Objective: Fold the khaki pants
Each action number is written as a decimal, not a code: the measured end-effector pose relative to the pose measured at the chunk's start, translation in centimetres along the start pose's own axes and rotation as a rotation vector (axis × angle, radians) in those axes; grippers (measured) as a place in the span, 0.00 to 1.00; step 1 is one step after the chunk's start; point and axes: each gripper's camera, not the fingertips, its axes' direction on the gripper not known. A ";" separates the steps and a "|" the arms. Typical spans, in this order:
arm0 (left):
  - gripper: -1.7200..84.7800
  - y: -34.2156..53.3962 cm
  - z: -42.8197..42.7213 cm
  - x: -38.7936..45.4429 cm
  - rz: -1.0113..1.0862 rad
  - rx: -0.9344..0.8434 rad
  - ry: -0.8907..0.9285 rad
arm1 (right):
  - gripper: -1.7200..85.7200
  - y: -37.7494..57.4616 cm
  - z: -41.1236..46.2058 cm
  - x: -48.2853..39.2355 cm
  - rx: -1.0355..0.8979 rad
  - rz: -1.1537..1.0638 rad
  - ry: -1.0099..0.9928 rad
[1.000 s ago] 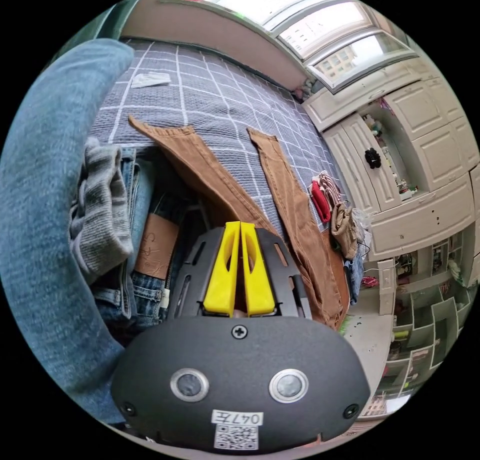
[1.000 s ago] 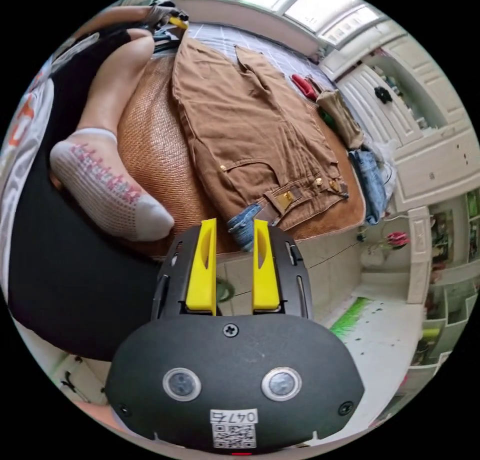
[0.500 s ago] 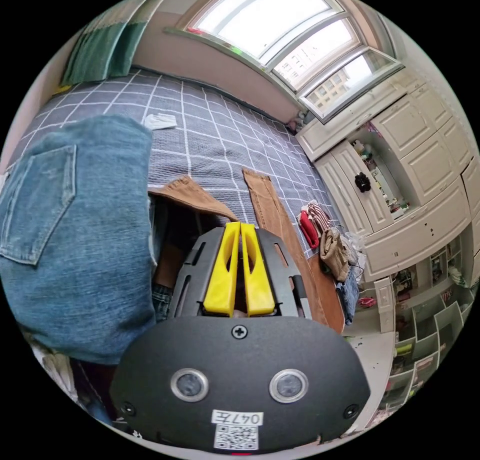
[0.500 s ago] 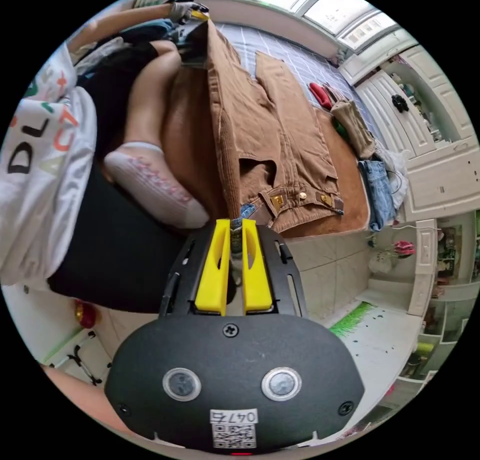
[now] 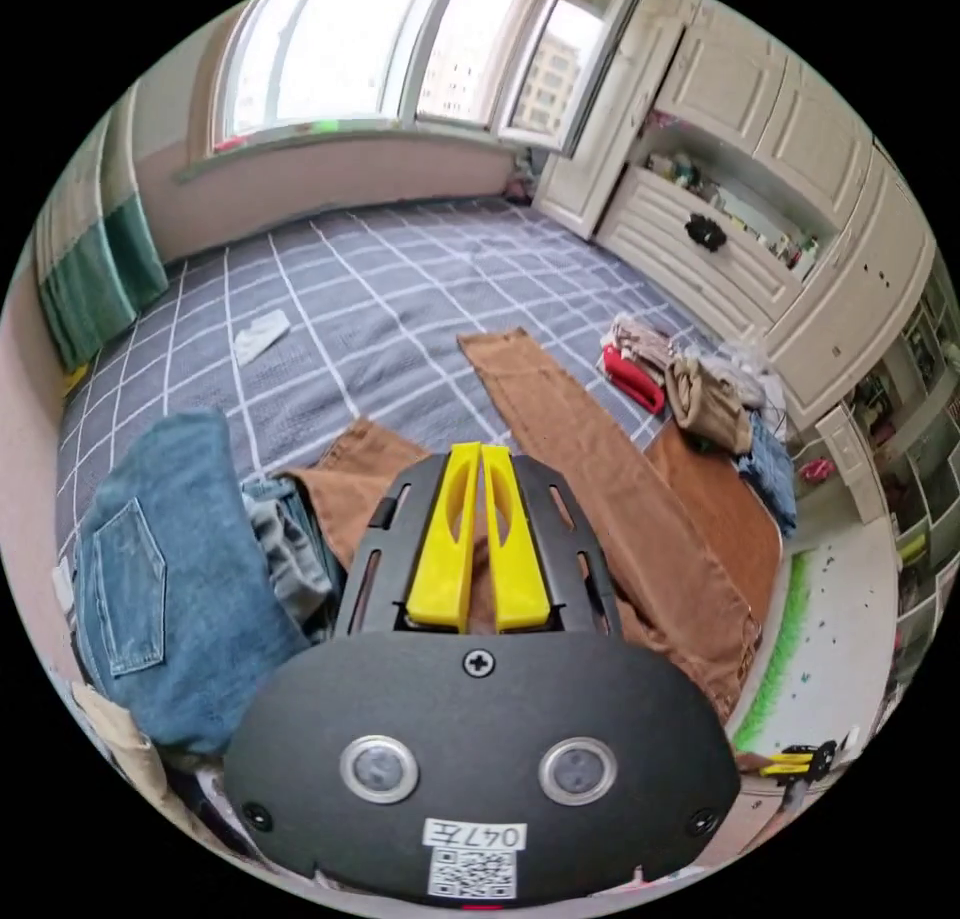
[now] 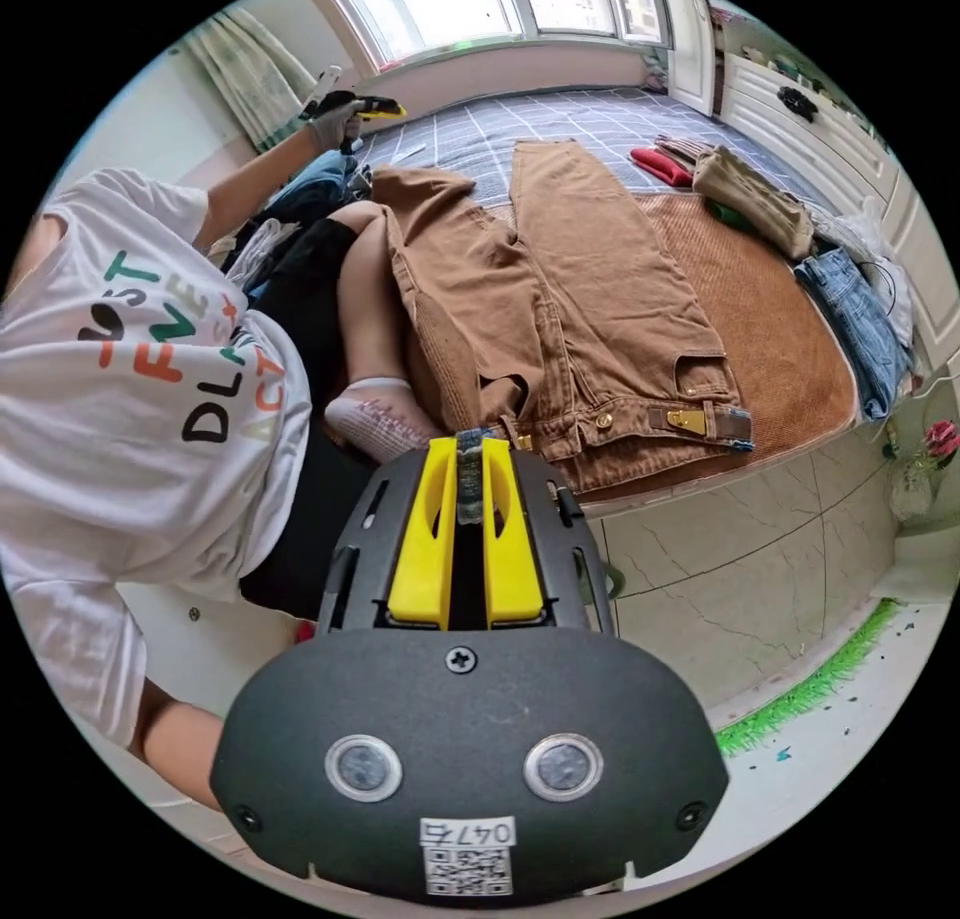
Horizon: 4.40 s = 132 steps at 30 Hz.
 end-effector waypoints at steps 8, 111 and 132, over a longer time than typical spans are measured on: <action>0.15 5.1 3.4 -7.3 -0.208 -0.200 -0.125 | 0.03 3.8 2.5 2.8 0.101 0.022 -0.032; 0.13 21.3 23.4 65.4 1.161 -0.200 -0.054 | 0.03 -16.8 -6.8 -19.1 -0.288 0.253 0.682; 0.17 -2.7 27.7 41.8 0.426 -0.001 -0.359 | 0.03 -16.9 -10.2 -15.2 -0.329 0.313 0.616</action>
